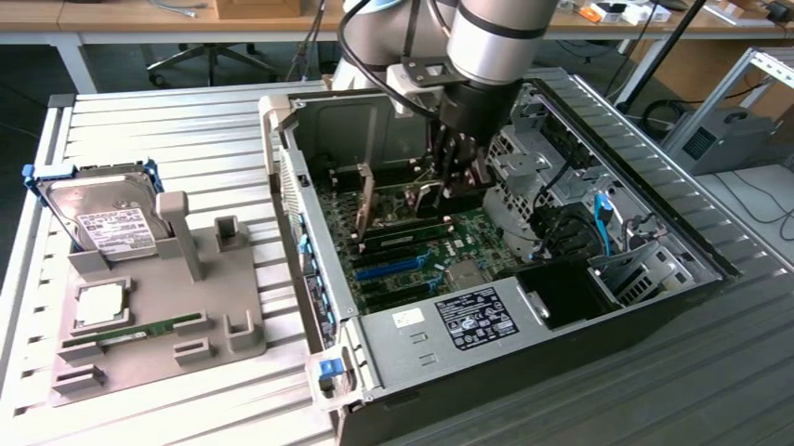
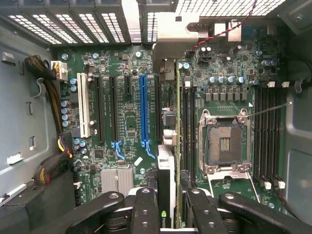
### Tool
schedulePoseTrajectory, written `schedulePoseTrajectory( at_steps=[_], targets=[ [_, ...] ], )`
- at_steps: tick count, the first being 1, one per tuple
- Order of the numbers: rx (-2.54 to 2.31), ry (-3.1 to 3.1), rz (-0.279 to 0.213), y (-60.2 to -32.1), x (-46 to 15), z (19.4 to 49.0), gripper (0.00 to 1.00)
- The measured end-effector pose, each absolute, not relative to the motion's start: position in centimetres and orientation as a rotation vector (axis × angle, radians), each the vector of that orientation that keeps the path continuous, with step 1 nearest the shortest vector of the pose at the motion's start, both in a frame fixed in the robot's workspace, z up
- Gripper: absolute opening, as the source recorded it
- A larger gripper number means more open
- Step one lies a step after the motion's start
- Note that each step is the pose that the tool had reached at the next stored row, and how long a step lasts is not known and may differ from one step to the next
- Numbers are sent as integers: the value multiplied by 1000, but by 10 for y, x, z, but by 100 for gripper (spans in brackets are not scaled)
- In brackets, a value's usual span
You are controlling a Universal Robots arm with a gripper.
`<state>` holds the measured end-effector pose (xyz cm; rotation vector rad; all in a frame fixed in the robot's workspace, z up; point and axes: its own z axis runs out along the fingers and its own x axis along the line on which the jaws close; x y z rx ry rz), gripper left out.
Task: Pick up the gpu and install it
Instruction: 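Insert the gpu into the slot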
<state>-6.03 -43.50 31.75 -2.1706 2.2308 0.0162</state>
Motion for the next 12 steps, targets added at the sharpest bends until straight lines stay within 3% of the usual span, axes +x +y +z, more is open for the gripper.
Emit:
schedulePoseTrajectory(
  at_steps=[12],
  targets=[
    [-2171, 2231, 16, -439, -63, 316, 27]
  ],
)
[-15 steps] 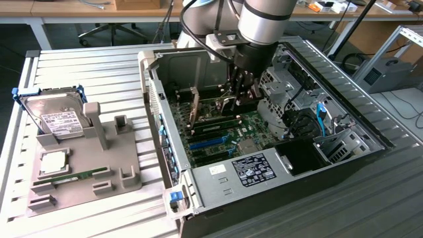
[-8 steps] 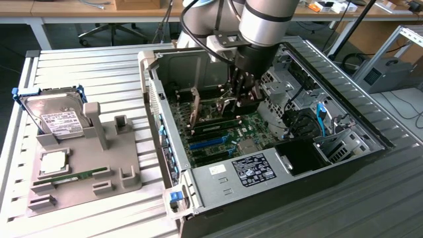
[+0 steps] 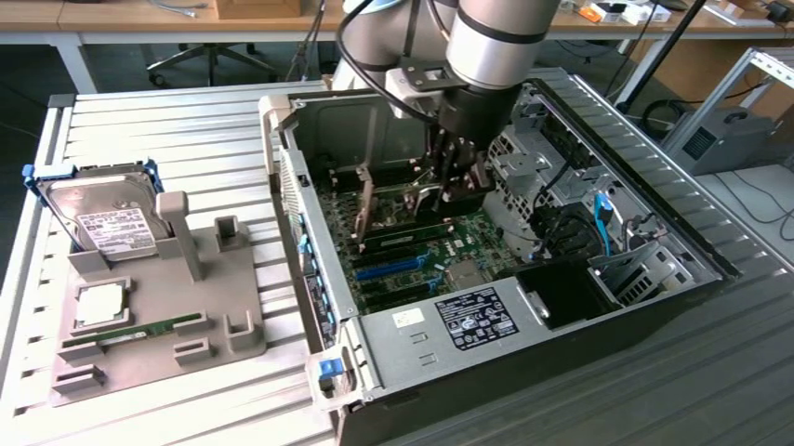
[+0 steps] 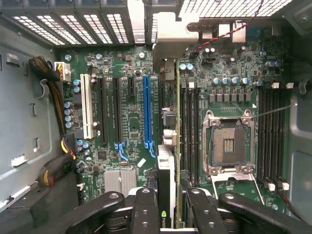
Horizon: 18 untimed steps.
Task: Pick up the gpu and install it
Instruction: 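Insert the gpu into the slot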
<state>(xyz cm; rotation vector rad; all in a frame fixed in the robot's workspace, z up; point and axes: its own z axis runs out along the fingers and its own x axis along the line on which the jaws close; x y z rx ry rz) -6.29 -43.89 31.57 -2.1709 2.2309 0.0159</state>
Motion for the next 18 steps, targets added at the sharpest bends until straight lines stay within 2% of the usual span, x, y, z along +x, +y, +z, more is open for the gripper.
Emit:
schedulePoseTrajectory(
  at_steps=[18],
  targets=[
    [-2170, 2229, 13, -445, -70, 315, 27]
  ],
)
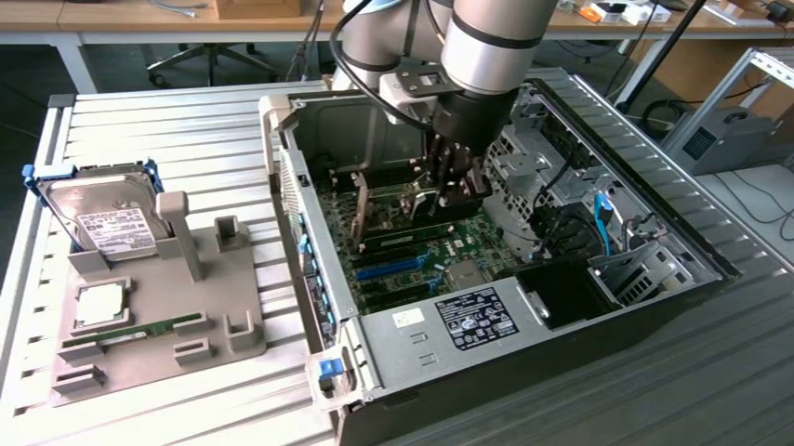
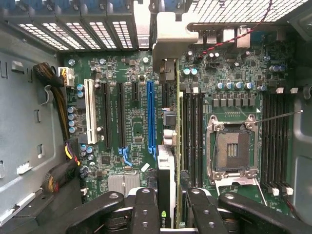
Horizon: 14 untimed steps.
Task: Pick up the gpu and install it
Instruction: 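Insert the gpu into the slot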
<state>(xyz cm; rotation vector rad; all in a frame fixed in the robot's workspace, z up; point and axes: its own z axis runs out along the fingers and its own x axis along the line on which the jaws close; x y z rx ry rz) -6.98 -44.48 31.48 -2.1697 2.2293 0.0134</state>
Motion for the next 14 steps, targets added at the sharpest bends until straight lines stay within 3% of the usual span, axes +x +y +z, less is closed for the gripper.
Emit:
schedulePoseTrajectory(
  at_steps=[14],
  targets=[
    [-2170, 2230, 13, -450, -72, 308, 27]
  ],
)
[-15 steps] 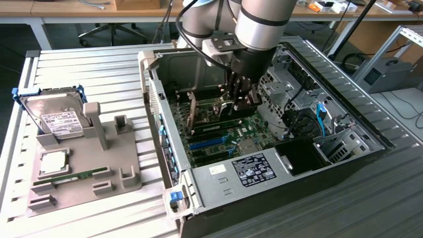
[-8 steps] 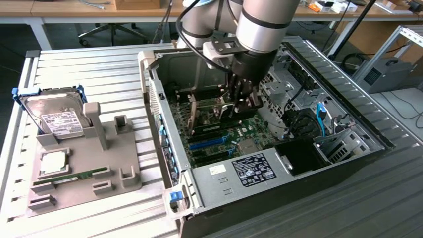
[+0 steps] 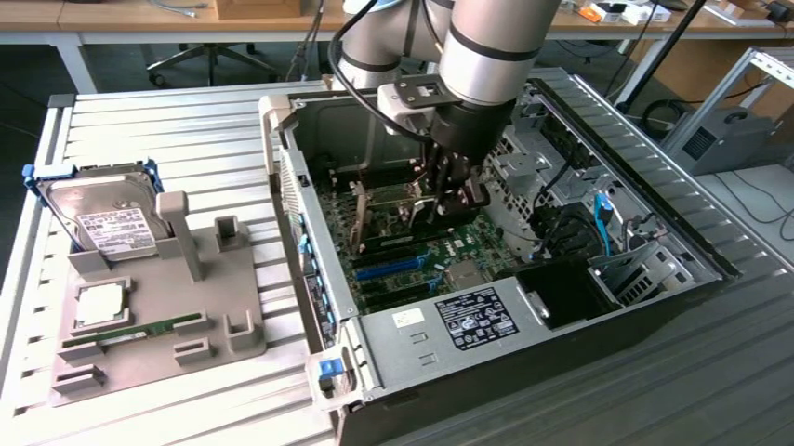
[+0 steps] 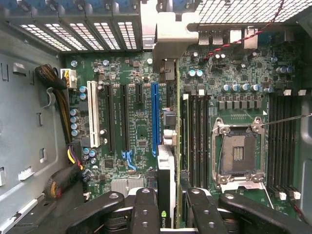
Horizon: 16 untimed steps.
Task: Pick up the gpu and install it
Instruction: 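Insert the gpu into the slot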
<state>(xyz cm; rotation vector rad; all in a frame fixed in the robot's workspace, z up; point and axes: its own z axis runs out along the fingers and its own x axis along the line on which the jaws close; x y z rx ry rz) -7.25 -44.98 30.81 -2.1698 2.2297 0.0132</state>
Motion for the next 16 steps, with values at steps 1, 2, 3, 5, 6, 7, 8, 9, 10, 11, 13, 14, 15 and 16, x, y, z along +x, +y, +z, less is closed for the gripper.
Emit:
schedulePoseTrajectory(
  at_steps=[1, 2, 3, 5, 6, 7, 8, 9, 10, 11, 13, 14, 15, 16],
  targets=[
    [-2170, 2230, 13, -450, -72, 308, 27],
    [-2169, 2229, 13, -450, -73, 308, 27],
    [-2169, 2229, 13, -450, -73, 308, 27],
    [-2170, 2229, 13, -451, -73, 308, 27],
    [-2170, 2230, 13, -451, -73, 308, 27],
    [-2170, 2230, 13, -454, -74, 308, 27],
    [-2169, 2230, 13, -455, -74, 308, 27],
    [-2170, 2229, 13, -455, -75, 308, 27],
    [-2169, 2229, 13, -455, -80, 307, 27],
    [-2170, 2229, 13, -455, -81, 303, 27],
    [-2169, 2229, 13, -455, -83, 295, 27],
    [-2170, 2229, 13, -455, -84, 292, 27],
    [-2173, 2226, 13, -455, -85, 288, 27],
    [-2175, 2224, 13, -455, -85, 288, 27]
  ],
)
